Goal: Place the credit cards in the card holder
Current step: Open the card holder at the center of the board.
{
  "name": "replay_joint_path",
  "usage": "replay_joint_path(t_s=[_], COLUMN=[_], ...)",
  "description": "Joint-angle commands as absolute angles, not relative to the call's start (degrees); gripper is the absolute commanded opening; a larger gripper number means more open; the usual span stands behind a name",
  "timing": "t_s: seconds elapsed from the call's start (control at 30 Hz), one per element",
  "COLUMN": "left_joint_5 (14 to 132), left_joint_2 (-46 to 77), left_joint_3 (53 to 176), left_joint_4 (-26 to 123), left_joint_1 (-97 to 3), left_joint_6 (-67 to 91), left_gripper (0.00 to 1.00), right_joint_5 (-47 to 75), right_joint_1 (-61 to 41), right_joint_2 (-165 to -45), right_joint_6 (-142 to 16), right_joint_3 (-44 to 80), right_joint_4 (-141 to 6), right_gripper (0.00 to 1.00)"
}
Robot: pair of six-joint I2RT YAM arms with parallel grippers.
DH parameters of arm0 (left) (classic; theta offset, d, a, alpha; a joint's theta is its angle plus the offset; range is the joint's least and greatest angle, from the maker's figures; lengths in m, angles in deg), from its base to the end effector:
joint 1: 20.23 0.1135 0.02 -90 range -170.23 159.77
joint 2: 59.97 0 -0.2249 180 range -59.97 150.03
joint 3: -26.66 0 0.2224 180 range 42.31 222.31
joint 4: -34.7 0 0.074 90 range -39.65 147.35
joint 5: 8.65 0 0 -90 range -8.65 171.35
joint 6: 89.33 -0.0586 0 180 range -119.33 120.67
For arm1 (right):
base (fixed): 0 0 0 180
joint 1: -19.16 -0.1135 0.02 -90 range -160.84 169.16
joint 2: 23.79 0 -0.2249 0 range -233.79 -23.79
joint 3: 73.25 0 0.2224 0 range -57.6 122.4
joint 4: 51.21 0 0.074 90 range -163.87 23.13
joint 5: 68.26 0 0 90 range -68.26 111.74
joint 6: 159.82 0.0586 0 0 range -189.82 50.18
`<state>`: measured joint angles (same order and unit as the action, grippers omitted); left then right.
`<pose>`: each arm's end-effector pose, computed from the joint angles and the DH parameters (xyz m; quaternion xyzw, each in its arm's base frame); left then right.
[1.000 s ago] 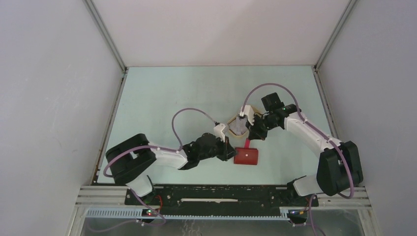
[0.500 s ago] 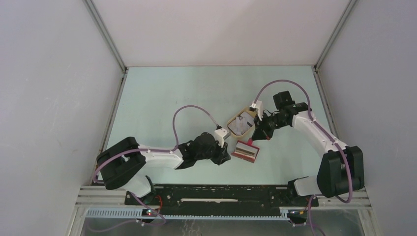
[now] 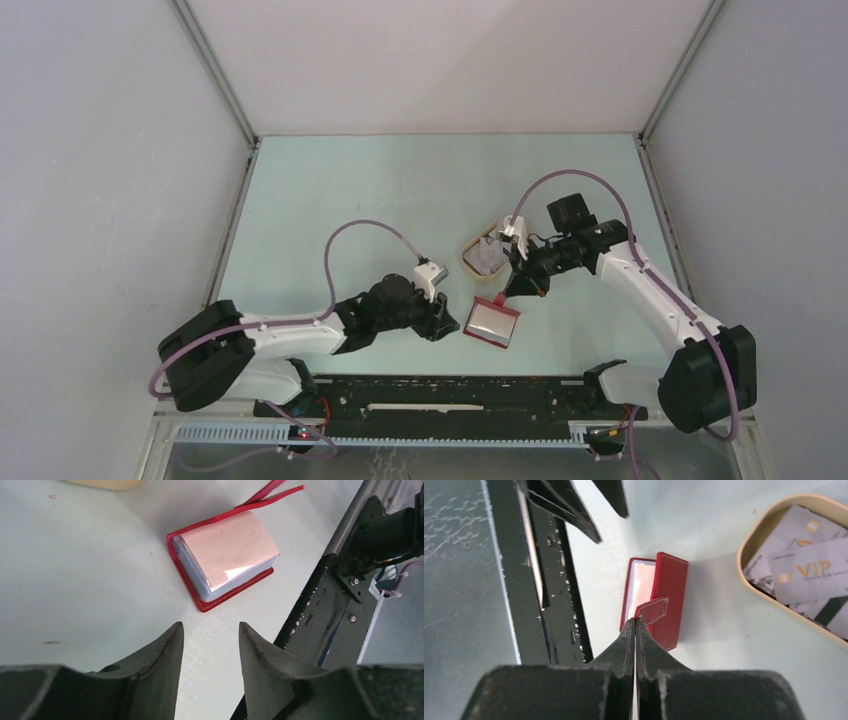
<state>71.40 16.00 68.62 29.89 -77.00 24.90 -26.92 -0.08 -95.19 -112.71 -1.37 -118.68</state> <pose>0.1366 -0.2271 0.1430 0.2829 0.8126 -0.3843 0.3348 0.1882 0.1123 0.2248 -0.5311 0.7224 0.3579 0.2606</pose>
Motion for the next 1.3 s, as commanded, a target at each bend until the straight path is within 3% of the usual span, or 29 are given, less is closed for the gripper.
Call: replay_joint_path(t_s=[0.0,0.5,0.93,1.27], left_joint_5=[75.0,72.6,71.1,68.4], left_joint_2=[9.6,13.6,17.7,20.7], left_joint_3=[64.5,64.5,65.8,70.5], left_joint_4=[26.8,16.1,12.3,8.9], left_joint_1=[-76.7,-76.7,-76.7,-76.7], left_joint_6=[27.0,29.3,29.9,32.6], left_gripper=[0.52,0.56,0.56,0.55], right_joint_5=[-21.3,-1.4,5.2,-4.7], right_joint_1=[0.3,7.1,11.1,16.1], right_joint_2=[-96.4,-103.9,-110.1,-105.0], right_joint_6=[-107.9,-99.2,-103.3,-104.3], right_joint_3=[-1.7,-3.0,-5.2,-3.0], right_joint_4=[-113.6,-106.7,-112.0,-115.4], right_gripper=[0.00,0.00,0.01,0.28])
